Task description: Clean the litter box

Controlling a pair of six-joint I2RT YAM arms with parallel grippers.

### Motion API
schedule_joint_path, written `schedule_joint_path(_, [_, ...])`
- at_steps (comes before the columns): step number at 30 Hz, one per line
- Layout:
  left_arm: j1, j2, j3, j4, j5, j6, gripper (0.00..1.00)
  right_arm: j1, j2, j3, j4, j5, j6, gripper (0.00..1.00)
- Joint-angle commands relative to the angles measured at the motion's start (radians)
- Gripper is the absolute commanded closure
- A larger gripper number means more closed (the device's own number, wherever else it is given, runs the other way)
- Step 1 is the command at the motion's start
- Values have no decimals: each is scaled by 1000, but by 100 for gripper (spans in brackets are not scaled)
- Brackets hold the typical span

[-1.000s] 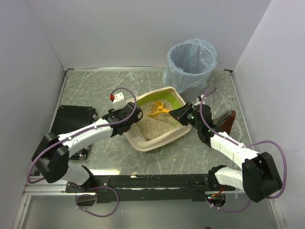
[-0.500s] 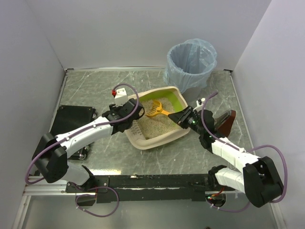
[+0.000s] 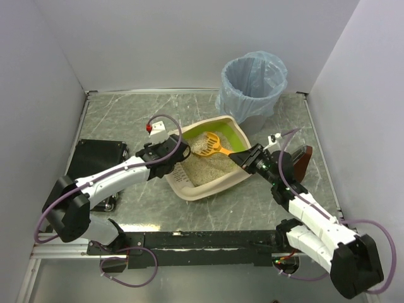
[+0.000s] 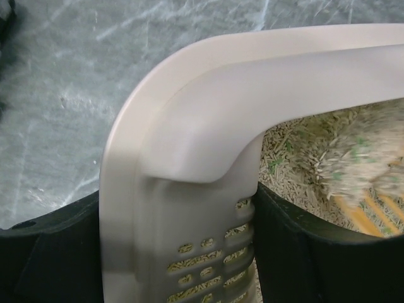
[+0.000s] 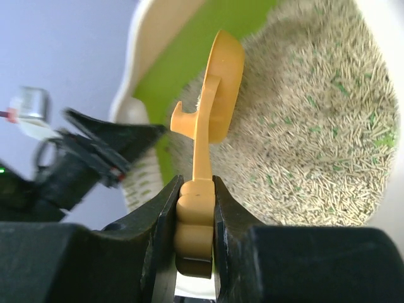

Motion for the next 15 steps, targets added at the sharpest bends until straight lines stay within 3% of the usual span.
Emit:
schedule_joint_path(1, [6, -59, -63, 147, 42, -95, 99, -65, -83, 32, -51, -29, -12, 100])
schedule_joint_path(10, [15, -100, -257, 278, 95, -152, 98, -130, -163, 41, -73, -211, 24, 100])
schedule_joint_path(14, [15, -111, -298, 318, 99, -161, 80, -170, -195, 40, -105, -311, 33, 100])
schedule_joint_path(15, [15, -119, -302, 310, 95, -172, 71, -174, -201, 33, -102, -320, 30, 100])
